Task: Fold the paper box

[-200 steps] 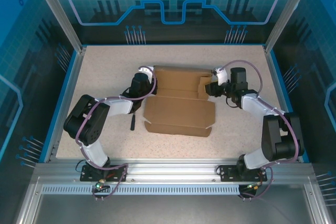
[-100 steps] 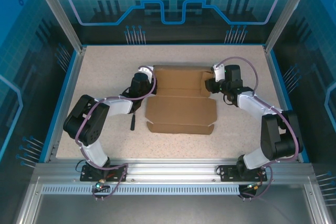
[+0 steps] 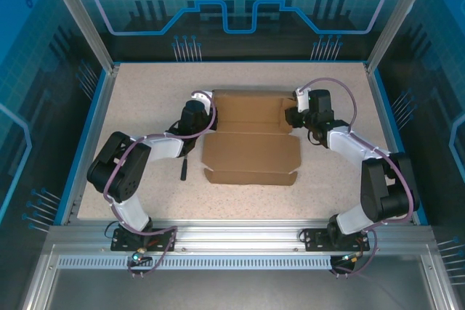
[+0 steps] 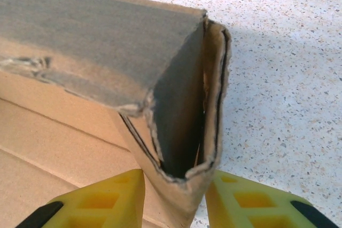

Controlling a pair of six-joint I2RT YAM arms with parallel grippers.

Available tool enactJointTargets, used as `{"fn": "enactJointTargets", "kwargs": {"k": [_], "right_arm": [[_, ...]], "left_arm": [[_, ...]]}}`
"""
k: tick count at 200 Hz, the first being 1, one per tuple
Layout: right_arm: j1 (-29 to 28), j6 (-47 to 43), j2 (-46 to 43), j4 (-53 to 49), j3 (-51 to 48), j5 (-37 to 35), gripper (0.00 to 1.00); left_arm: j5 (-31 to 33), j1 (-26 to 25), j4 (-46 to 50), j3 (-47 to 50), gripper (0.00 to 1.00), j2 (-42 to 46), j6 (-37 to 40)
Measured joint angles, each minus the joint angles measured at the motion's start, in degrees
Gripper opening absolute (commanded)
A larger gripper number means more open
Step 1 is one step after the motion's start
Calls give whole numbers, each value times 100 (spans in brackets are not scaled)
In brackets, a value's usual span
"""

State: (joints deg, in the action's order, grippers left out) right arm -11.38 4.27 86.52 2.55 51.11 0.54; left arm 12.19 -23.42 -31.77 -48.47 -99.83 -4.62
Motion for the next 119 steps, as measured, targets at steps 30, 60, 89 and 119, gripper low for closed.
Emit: {"fn": "enactJointTargets", "kwargs": {"k": [30, 60, 89, 119], "right_arm": [[0, 0, -2, -15, 0, -57, 35], [0, 0, -2, -52, 0, -57, 35], [0, 7, -2, -57, 0, -57, 33], [-7, 107, 33, -59, 15, -116, 29]], "left_arm": [[0, -7, 0, 0, 0, 9, 0], [0, -9, 0, 0, 0, 15, 0], [0, -11, 0, 0, 0, 15, 2], [0, -11, 0, 0, 0, 15, 2]]}}
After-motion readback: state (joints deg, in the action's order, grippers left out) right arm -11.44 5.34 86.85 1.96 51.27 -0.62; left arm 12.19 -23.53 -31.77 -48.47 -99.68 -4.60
